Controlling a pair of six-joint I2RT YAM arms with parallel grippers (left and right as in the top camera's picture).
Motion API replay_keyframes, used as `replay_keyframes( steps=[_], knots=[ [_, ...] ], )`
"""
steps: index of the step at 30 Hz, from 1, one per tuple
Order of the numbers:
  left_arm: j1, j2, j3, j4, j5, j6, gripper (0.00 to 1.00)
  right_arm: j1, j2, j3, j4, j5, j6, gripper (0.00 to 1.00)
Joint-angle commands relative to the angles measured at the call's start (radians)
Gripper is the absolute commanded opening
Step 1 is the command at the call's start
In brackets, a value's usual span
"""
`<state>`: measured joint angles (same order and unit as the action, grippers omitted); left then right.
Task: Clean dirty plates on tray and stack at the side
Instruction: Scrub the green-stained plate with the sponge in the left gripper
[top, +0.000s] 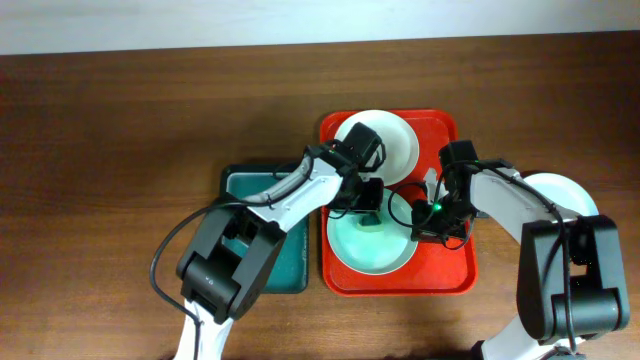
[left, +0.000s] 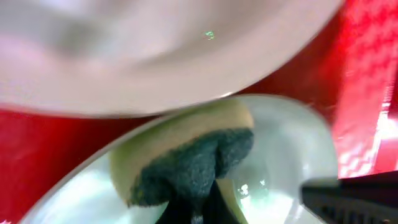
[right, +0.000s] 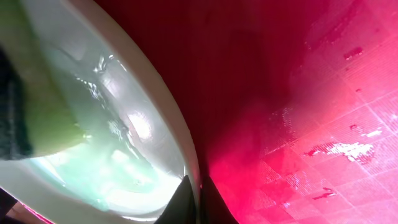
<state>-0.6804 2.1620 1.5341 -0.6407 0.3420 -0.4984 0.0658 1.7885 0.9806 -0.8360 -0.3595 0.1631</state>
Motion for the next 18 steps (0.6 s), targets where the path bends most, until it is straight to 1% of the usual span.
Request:
replay_keyframes(
  steps=[1, 7, 9, 11, 13, 16, 18],
  knots=[
    [-0.02, 0.032, -0.01, 0.061, 0.066, -0.013, 0.0, -0.001, 0.026, -0.025, 0.003, 0.082, 0.01, 0.04],
    [-0.092, 0.055, -0.01, 0.143, 0.053, -0.012, 0.0, -0.001, 0.026, -0.025, 0.0, 0.082, 0.01, 0.04],
    [-0.082, 0.072, -0.01, 0.143, 0.025, -0.011, 0.0, -0.001, 0.026, -0.025, -0.001, 0.082, 0.01, 0.04],
    [-0.044, 0.095, -0.01, 0.141, 0.024, -0.009, 0.0, -0.001, 0.026, -0.025, -0.001, 0.082, 0.01, 0.04],
    [-0.004, 0.097, -0.008, 0.095, -0.058, -0.008, 0.0, -0.001, 0.026, -0.025, -0.002, 0.082, 0.01, 0.04],
    [0.051, 0.095, 0.037, -0.077, -0.272, 0.023, 0.0, -0.001, 0.026, -0.025, -0.001, 0.082, 0.01, 0.04],
    [0.061, 0.095, 0.064, -0.15, -0.344, 0.057, 0.0, -0.001, 0.026, -0.025, -0.001, 0.082, 0.01, 0.04]
  ],
)
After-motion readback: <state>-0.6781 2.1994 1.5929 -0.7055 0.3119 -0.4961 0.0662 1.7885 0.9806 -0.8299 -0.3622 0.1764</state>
